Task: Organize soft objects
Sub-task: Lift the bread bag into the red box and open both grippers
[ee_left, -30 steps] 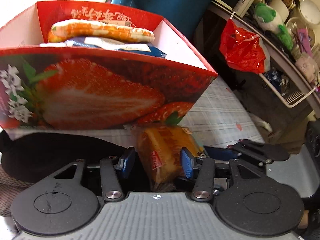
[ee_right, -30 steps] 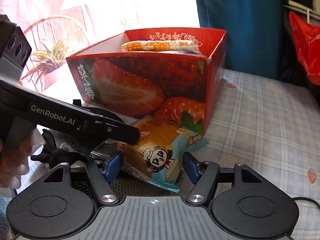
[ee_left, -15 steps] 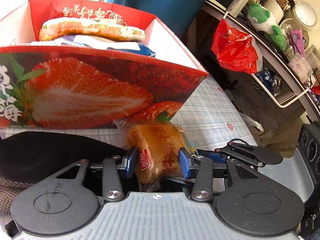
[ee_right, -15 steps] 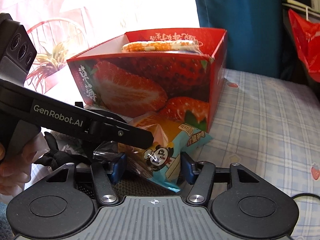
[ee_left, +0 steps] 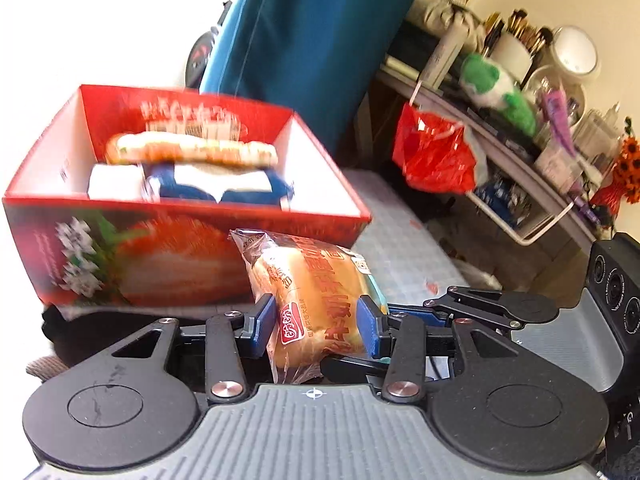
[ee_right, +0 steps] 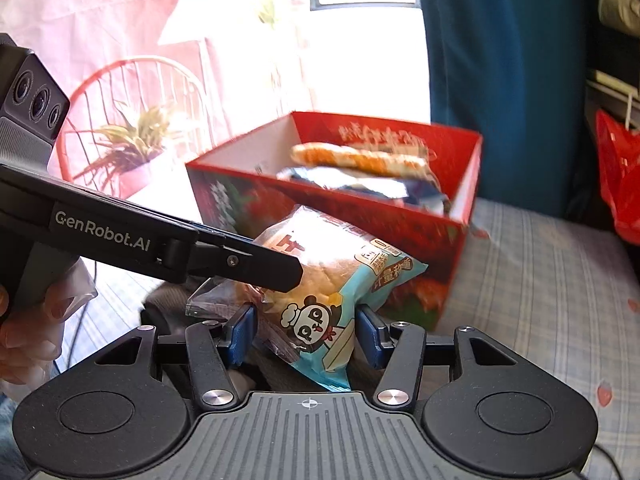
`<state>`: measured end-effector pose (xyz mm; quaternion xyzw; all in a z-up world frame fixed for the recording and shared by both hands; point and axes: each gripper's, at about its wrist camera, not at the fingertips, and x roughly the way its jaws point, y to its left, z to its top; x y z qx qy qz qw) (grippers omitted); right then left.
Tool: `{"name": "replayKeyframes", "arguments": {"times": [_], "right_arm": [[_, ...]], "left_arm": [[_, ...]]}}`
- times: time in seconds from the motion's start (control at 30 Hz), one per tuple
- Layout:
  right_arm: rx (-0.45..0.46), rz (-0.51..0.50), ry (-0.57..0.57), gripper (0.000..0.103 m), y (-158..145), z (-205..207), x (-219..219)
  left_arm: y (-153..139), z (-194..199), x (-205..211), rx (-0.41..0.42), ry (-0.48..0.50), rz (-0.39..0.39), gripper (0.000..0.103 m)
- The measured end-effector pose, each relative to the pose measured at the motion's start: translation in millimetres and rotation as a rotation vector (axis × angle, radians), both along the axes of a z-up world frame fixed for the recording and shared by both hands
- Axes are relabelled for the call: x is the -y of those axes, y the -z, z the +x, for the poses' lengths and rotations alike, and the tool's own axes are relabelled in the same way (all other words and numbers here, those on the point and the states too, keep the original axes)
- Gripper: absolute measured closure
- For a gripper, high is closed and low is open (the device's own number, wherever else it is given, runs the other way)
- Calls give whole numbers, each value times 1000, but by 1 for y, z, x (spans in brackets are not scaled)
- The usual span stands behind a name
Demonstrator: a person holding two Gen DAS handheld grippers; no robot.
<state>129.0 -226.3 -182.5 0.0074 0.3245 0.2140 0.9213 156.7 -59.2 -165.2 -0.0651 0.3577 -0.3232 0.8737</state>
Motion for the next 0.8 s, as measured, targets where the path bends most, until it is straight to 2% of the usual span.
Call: {"name": "replayKeyframes", "arguments": {"times": [0.3,0.43,0.63,0.8], "right_arm": [[78,-10,-56,54,-52,33,-31],[89,15,-80,54,-64,68,-50],[42,87,-84,55,-58,123,-73],[-42,155,-72,55,-40,156,-80]], "left_arm": [[-47,15,-41,81,-62,-38,57],[-58,44,-59,64,-101,-34,57],[-59,92,-74,25,-144,17,56],[-50,119,-76,-4,-144,79,56]]}}
